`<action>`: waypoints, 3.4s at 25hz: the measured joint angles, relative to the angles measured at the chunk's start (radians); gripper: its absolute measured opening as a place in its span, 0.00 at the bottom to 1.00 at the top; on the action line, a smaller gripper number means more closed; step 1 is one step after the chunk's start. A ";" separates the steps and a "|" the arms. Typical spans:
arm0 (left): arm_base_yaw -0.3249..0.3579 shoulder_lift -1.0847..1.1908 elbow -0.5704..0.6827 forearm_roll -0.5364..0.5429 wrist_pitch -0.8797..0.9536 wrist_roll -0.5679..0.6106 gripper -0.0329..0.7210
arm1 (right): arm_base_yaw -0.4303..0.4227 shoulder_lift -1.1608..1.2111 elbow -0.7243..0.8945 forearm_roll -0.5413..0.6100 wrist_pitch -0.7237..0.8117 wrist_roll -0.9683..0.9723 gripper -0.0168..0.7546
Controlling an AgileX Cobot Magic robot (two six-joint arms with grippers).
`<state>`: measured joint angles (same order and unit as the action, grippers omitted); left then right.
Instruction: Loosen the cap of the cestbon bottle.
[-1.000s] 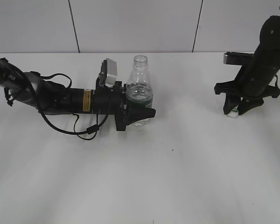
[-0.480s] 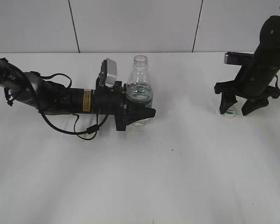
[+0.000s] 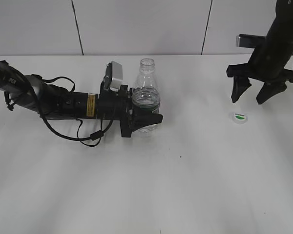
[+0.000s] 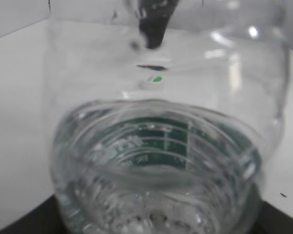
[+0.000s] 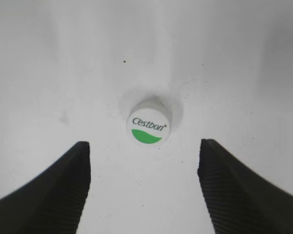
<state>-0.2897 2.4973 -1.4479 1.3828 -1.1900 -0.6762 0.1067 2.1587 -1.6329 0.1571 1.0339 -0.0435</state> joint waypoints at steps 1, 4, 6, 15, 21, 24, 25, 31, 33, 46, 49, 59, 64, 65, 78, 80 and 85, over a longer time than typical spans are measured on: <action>0.000 0.000 0.000 0.001 0.000 0.000 0.58 | 0.000 0.000 -0.017 0.000 0.018 0.000 0.70; 0.000 0.000 0.000 0.001 -0.001 0.000 0.61 | 0.000 0.000 -0.054 0.000 0.055 0.000 0.70; 0.000 0.000 0.000 -0.001 -0.005 0.000 0.63 | 0.000 0.000 -0.066 0.000 0.064 0.000 0.70; 0.000 0.000 0.000 -0.011 -0.012 0.000 0.69 | 0.000 0.000 -0.071 0.001 0.074 0.001 0.70; 0.000 -0.049 0.000 0.002 -0.012 -0.004 0.71 | 0.000 0.000 -0.071 0.001 0.074 0.002 0.70; 0.000 -0.088 0.000 0.017 -0.016 -0.029 0.71 | 0.000 0.000 -0.071 0.001 0.074 0.002 0.70; 0.000 -0.101 0.000 0.022 -0.016 -0.038 0.71 | 0.000 0.000 -0.071 0.001 0.074 0.002 0.70; 0.000 -0.184 0.001 0.035 -0.018 -0.060 0.71 | 0.000 0.000 -0.071 0.001 0.075 0.002 0.70; 0.000 -0.211 0.001 0.036 -0.018 -0.077 0.71 | 0.000 0.000 -0.071 0.001 0.074 0.002 0.70; 0.001 -0.415 0.001 0.161 0.047 -0.222 0.69 | 0.000 0.000 -0.071 0.010 0.107 0.004 0.70; 0.006 -0.473 0.001 0.175 0.142 -0.230 0.69 | 0.000 0.000 -0.071 0.033 0.115 0.004 0.70; 0.010 -0.654 0.001 0.336 0.889 -0.304 0.64 | 0.000 -0.125 -0.081 0.045 0.121 0.006 0.70; 0.010 -0.659 0.001 0.180 1.261 -0.310 0.61 | 0.000 -0.172 -0.091 0.045 0.126 0.006 0.70; 0.010 -0.659 0.001 0.131 1.335 -0.310 0.61 | 0.000 -0.175 -0.091 0.045 0.129 0.006 0.70; 0.032 -0.626 0.001 -0.953 1.949 0.178 0.59 | 0.000 -0.177 -0.091 0.036 0.181 -0.041 0.70; 0.032 -0.626 0.001 -1.037 2.021 0.209 0.57 | 0.000 -0.177 -0.091 0.027 0.181 -0.046 0.70; 0.032 -0.626 0.001 -1.114 2.265 0.246 0.54 | 0.000 -0.177 -0.091 0.007 0.182 -0.046 0.70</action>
<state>-0.2573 1.8713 -1.4469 0.2689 1.0755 -0.4302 0.1067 1.9817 -1.7236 0.1639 1.2155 -0.0895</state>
